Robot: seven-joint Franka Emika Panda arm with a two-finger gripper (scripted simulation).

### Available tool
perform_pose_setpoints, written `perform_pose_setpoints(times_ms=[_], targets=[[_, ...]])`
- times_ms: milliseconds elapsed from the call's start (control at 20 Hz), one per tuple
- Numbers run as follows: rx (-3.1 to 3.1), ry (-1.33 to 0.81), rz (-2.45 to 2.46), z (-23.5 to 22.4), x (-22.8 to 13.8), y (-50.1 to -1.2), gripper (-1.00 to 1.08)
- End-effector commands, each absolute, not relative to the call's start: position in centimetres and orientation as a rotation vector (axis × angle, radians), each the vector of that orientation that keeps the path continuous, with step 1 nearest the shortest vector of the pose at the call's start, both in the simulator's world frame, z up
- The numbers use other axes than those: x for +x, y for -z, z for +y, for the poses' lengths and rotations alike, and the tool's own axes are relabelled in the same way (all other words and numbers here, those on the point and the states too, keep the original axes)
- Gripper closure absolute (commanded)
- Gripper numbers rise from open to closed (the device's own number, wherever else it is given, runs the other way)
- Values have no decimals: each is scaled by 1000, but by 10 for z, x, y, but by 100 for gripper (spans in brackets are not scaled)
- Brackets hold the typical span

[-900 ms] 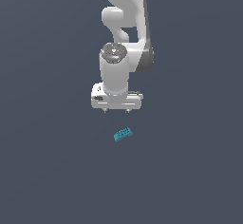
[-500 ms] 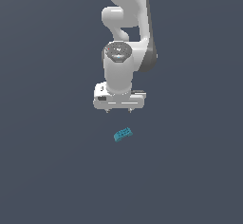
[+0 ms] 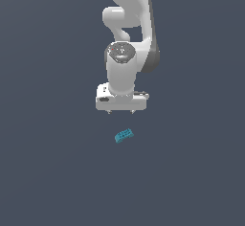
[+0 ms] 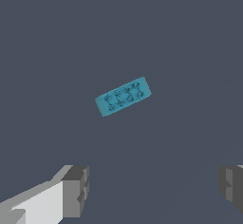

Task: Pick up the object and move it to a goal position.

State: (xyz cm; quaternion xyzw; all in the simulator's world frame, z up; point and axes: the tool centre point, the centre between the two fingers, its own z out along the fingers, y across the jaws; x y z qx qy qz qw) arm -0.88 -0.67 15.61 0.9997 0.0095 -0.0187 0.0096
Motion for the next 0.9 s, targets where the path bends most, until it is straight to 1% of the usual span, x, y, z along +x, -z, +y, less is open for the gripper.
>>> perform_pose_setpoints(times_ms=[0, 400, 850], targets=[[3123, 58, -1, -6, -8, -155, -92], [3121, 53, -200, -4, -2, -146, -92], [3083, 44, -568, -1, 10, -128, -92]])
